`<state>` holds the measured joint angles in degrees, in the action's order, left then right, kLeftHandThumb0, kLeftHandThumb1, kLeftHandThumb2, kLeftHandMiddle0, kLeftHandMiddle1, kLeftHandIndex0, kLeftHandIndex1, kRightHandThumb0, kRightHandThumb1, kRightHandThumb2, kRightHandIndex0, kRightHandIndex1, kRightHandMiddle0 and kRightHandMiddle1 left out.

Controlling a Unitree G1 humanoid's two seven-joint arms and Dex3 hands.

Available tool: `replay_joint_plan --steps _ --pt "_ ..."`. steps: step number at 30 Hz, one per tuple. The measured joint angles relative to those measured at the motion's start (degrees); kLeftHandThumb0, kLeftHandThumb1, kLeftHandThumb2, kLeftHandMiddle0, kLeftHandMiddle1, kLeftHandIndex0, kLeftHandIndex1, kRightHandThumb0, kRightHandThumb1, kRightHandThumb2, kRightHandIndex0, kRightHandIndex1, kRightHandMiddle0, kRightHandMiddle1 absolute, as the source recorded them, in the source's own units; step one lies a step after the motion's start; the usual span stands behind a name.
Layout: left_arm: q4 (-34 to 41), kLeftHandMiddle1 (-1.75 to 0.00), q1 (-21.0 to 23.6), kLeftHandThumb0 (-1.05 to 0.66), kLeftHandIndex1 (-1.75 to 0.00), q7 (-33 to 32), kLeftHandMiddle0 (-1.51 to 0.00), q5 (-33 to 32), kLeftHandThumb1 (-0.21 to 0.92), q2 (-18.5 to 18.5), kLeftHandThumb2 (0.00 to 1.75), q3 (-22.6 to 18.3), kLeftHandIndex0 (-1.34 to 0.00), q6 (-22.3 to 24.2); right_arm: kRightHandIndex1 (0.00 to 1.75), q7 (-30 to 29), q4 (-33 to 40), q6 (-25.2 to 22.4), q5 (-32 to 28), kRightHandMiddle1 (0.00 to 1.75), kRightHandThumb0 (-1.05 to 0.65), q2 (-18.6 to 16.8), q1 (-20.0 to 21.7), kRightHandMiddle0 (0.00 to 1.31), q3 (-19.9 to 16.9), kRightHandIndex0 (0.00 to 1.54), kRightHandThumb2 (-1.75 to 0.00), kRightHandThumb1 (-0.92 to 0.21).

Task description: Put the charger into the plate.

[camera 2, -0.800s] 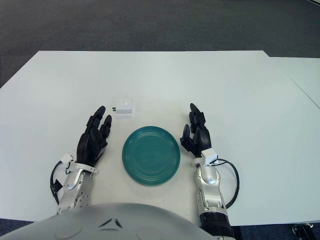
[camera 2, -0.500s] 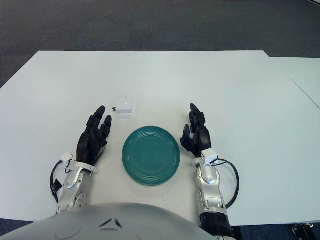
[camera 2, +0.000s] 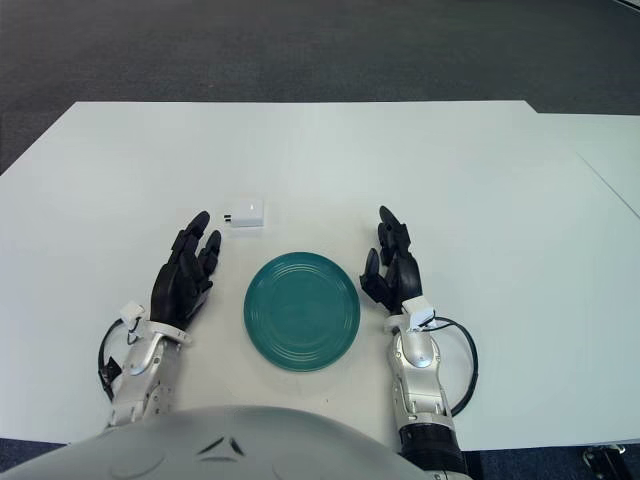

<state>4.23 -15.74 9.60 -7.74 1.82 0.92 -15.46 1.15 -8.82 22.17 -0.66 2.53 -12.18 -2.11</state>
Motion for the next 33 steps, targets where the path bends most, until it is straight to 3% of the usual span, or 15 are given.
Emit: replay_joint_plan --steps 4,10,17,25,33 --pt "3.14 -0.01 3.85 -0.93 -0.55 -5.97 -0.21 10.02 0.92 -1.87 0.98 -1.34 0.0 -0.63 0.0 -0.01 -0.29 0.28 0.1 0.33 -0.77 0.06 0.13 0.0 -0.02 0.05 -0.9 -0.92" --pt "4.29 -0.01 10.04 -0.99 -0.71 -13.91 -0.25 24.22 0.92 -4.76 0.69 -1.5 -0.01 -2.46 0.0 -0.02 -0.52 0.75 0.17 0.33 -0.76 0.05 1.2 0.0 0.01 0.06 -0.9 -0.92" --pt "-4.41 0.0 21.96 -1.04 -0.75 -18.98 -0.21 40.69 0.92 -14.78 0.51 0.32 0.0 -4.84 0.01 -0.64 -2.5 0.73 1.19 0.33 -0.75 -0.12 2.36 0.0 0.09 0.07 -0.92 -0.92" --pt "-14.2 0.0 34.12 -1.05 -0.62 -18.15 -0.11 49.59 0.92 -23.48 0.42 6.26 0.0 -5.45 0.01 -1.13 -3.46 1.1 1.81 0.32 -0.74 -0.52 3.15 0.0 0.13 0.08 -0.93 -0.92" --pt "-23.89 0.0 41.22 -1.05 -0.58 -17.74 -0.05 54.65 0.92 -25.65 0.38 13.52 0.0 -6.37 0.0 -1.11 -4.98 3.04 1.83 0.33 -0.73 -0.54 3.86 0.0 0.21 0.07 -0.94 -0.92"
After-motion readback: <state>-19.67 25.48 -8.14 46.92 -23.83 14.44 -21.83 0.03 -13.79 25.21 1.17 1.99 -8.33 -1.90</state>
